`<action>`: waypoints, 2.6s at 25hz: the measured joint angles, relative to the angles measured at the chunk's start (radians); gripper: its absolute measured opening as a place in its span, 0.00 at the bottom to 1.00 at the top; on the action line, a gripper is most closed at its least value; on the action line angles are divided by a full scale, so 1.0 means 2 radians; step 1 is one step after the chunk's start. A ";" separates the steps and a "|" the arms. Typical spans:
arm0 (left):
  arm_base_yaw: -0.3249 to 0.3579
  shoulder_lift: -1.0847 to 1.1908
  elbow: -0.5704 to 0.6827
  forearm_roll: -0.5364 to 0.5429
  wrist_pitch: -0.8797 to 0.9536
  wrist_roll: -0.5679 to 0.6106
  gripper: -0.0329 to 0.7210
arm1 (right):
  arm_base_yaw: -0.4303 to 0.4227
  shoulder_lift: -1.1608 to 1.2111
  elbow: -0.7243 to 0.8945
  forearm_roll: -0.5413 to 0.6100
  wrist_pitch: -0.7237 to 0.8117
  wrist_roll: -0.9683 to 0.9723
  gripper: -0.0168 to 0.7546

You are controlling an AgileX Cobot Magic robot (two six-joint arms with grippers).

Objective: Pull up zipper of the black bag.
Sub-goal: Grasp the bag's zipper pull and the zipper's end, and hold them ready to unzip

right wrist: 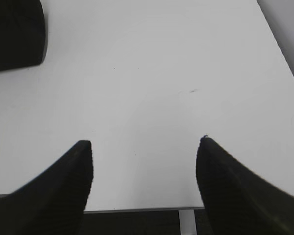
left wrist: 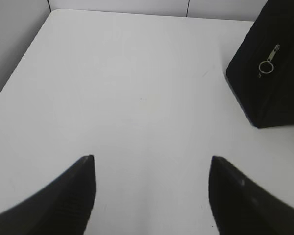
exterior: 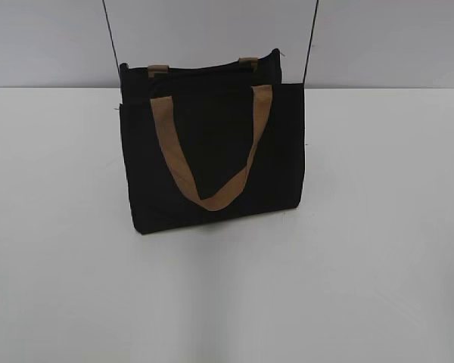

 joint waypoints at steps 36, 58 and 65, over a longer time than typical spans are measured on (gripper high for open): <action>-0.044 0.520 0.082 0.157 -0.786 -0.010 0.77 | 0.000 0.000 0.000 0.000 0.000 0.000 0.67; 0.055 0.952 -0.063 0.553 -1.072 -0.279 0.60 | 0.000 0.000 0.000 0.000 0.000 0.000 0.67; 0.051 1.002 -0.105 0.605 -1.079 -0.299 0.55 | 0.000 0.000 0.000 0.000 0.000 0.000 0.67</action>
